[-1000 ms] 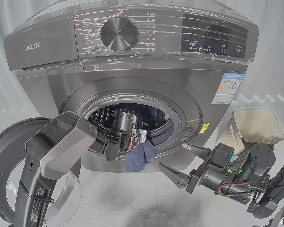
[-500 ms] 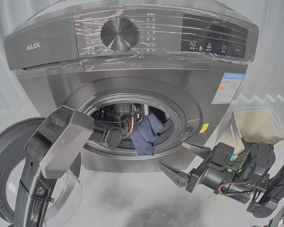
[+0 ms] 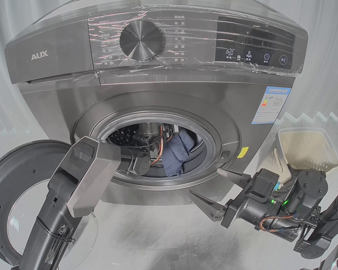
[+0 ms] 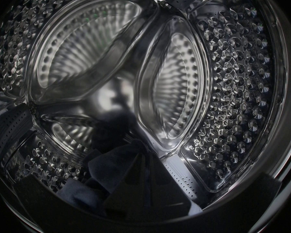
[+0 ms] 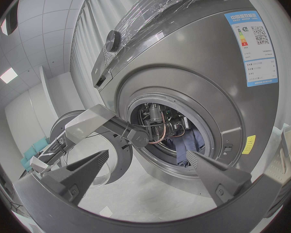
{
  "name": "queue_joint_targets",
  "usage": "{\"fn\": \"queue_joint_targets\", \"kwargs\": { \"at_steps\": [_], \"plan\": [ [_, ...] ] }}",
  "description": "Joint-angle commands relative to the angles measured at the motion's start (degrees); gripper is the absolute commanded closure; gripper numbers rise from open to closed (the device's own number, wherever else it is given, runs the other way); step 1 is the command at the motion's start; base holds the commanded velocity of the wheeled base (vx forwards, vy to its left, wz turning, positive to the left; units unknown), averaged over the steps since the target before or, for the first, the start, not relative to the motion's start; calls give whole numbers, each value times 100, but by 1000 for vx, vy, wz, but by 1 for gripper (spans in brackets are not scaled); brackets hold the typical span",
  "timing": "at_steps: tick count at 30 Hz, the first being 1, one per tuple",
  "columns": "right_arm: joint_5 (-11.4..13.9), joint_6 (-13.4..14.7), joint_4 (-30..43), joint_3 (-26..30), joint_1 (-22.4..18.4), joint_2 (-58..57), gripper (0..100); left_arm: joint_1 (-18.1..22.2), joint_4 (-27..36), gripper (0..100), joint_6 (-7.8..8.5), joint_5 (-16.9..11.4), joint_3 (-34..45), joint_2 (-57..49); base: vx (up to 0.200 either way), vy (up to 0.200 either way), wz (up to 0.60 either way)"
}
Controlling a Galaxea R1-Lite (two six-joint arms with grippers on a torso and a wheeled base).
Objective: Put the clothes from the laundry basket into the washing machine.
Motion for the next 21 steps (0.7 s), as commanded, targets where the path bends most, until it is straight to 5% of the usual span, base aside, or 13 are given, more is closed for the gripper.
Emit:
{"fn": "queue_joint_targets", "kwargs": {
  "at_steps": [1, 2, 3, 13, 21],
  "plan": [
    [2, -1, -4, 3, 2, -3, 0, 7, -46, 100, -16, 10, -48, 191, 0, 0, 0],
    [2, -1, -4, 3, 2, 6, 0, 7, -55, 100, -16, 19, -48, 182, 0, 0, 0],
    [-7, -1, -4, 3, 2, 6, 0, 7, -29, 0, -16, 19, -48, 138, 0, 0, 0],
    [-7, -1, -4, 3, 11, 6, 0, -230, 534, 0, -139, -184, 2236, -1277, 0, 0, 0],
    [-7, -1, -4, 3, 38, 6, 0, -318, 481, 0, -139, -359, 2992, -1339, 0, 0, 0]
  ]
}}
